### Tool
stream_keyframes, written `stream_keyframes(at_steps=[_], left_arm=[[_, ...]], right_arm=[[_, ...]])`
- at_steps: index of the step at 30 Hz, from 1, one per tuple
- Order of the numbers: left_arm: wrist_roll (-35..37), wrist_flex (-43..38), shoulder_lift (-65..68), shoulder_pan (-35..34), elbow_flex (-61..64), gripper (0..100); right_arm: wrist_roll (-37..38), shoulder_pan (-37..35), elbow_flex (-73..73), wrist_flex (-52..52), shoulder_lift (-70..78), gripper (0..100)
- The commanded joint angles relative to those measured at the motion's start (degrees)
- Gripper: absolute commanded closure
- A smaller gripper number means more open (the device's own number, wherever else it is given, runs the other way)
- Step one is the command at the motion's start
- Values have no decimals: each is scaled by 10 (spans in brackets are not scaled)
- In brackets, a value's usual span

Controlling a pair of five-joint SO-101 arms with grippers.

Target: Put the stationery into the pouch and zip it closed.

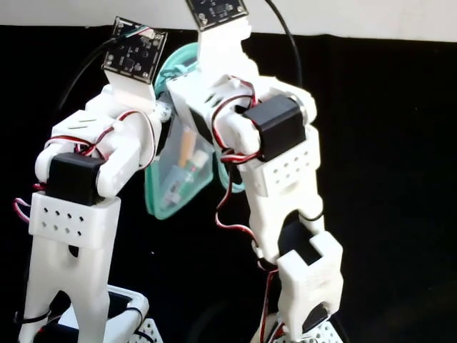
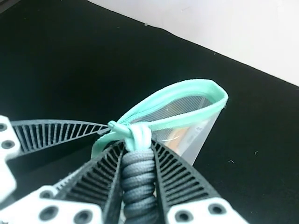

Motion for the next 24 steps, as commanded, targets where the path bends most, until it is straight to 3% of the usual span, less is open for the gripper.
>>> stream_keyframes(at_steps=[1,14,24], left_arm=[[2,-8,0,3,-7,994],[-31,108,-53,2,-2,994],[-29,191,-142,1,-2,994]], right_arm=[[-3,15,-6,7,-27,993],[-3,198,-2,-115,-25,993],[-4,253,-2,-160,34,993]])
